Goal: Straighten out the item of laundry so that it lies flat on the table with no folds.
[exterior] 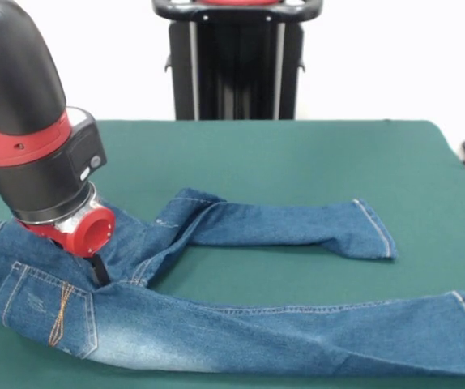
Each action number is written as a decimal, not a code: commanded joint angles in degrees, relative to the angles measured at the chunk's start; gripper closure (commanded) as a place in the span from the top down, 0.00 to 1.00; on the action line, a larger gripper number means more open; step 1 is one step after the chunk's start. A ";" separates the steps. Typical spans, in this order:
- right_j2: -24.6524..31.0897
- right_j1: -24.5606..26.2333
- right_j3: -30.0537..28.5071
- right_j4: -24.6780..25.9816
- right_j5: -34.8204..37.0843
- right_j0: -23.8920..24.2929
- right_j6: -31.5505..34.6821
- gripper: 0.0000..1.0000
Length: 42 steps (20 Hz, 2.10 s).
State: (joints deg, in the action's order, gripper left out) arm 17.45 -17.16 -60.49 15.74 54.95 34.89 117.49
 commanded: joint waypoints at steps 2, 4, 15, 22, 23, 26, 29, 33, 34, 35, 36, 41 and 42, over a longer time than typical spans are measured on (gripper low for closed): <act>3.56 -0.63 5.80 1.95 8.09 -3.40 -10.86 1.00; 3.81 0.13 8.84 2.47 10.20 -3.67 -12.21 1.00; 2.79 -1.03 11.25 3.72 12.15 -4.63 -12.06 1.00; 2.18 -1.57 11.38 3.53 13.03 -5.24 -10.49 1.00; 2.06 -1.69 11.57 3.60 13.23 -5.44 -10.19 1.00; 1.60 -1.87 11.93 3.97 13.49 -6.10 -9.31 1.00; 1.01 -2.38 10.89 4.13 12.70 -6.57 -8.07 1.00; 0.56 -2.36 10.94 4.49 11.85 -7.09 -7.26 1.00; 0.39 -2.53 10.74 4.48 11.81 -7.22 -6.94 1.00; 0.28 -3.08 9.65 4.33 11.52 -7.18 -6.85 1.00; 0.34 -3.21 9.25 4.07 11.78 -7.12 -6.76 1.00; 3.80 -3.04 1.37 -0.53 13.17 -3.81 -10.55 1.00; 4.21 -3.38 -0.68 -1.19 11.95 -3.18 -10.52 1.00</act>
State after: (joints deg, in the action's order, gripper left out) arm 17.51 -21.54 -48.46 16.94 62.33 31.25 117.49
